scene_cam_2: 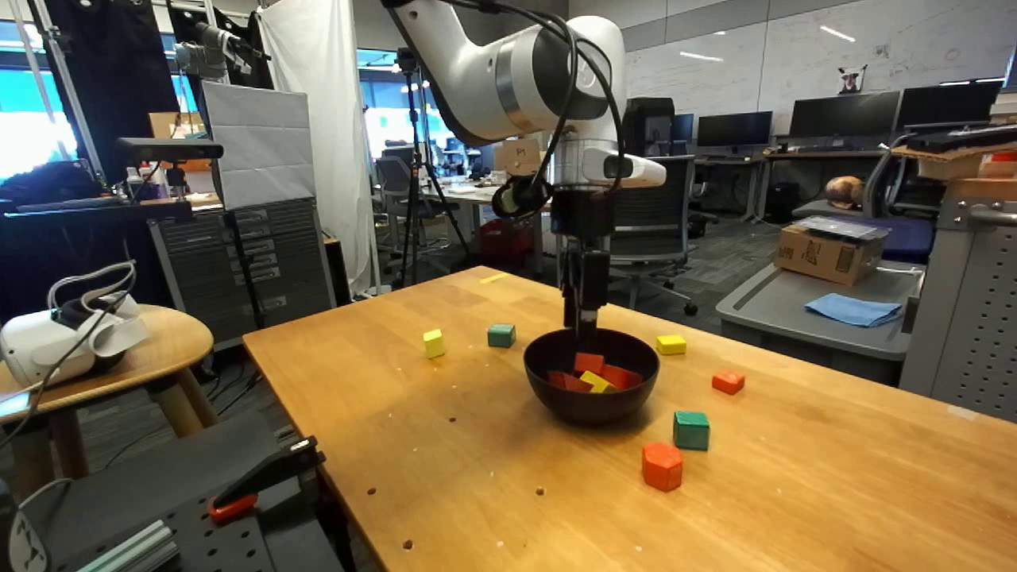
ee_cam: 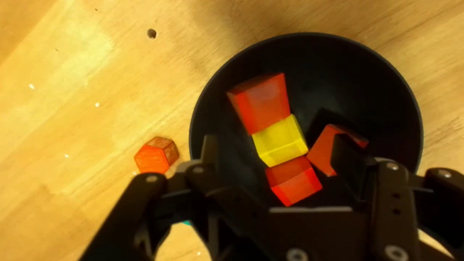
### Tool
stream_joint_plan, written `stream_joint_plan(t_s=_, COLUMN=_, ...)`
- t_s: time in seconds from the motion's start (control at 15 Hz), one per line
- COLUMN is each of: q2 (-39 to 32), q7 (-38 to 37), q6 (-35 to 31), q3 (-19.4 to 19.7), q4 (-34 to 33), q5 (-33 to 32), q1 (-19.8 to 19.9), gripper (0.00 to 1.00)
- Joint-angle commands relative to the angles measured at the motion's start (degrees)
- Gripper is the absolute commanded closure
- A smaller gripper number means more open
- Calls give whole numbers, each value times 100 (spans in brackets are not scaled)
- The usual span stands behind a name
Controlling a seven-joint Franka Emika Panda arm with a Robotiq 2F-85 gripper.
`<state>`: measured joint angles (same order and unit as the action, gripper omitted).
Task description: Pick up all the toy blocks from the table and put them in the bowl
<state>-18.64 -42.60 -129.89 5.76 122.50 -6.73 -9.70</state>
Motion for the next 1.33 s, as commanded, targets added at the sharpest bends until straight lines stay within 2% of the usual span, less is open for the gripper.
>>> stream_joint_plan(t_s=0.0, q2=645, q7=126, q6=-416, q3=-123, q4=497, q5=-347, q1=4, gripper=0)
stream_joint_plan(t_s=0.13, q2=1103, q7=415, q6=-345, q3=-227, q4=740, q5=-693, q1=-39, gripper=0)
stream_joint_plan(t_s=0.27, q2=1682, q7=757, q6=67, q3=-434, q4=1026, q5=-873, q1=-54, gripper=0)
stream_joint_plan(t_s=0.53, q2=2466, q7=1267, q6=606, q3=-1038, q4=1206, q5=-1071, q1=-100, gripper=0)
stream_joint_plan(t_s=0.67, q2=2500, q7=1495, q6=604, q3=-1378, q4=1054, q5=-1020, q1=-158, gripper=0)
stream_joint_plan(t_s=0.87, q2=2379, q7=1885, q6=135, q3=-1750, q4=952, q5=-904, q1=-258, gripper=0)
stream_joint_plan(t_s=0.93, q2=2308, q7=2032, q6=-38, q3=-1818, q4=937, q5=-948, q1=-274, gripper=0)
stream_joint_plan(t_s=1.0, q2=2392, q7=1682, q6=253, q3=-1818, q4=986, q5=-908, q1=-197, gripper=0)
stream_joint_plan(t_s=1.27, q2=2320, q7=1873, q6=69, q3=-1888, q4=986, q5=-910, q1=-252, gripper=0)
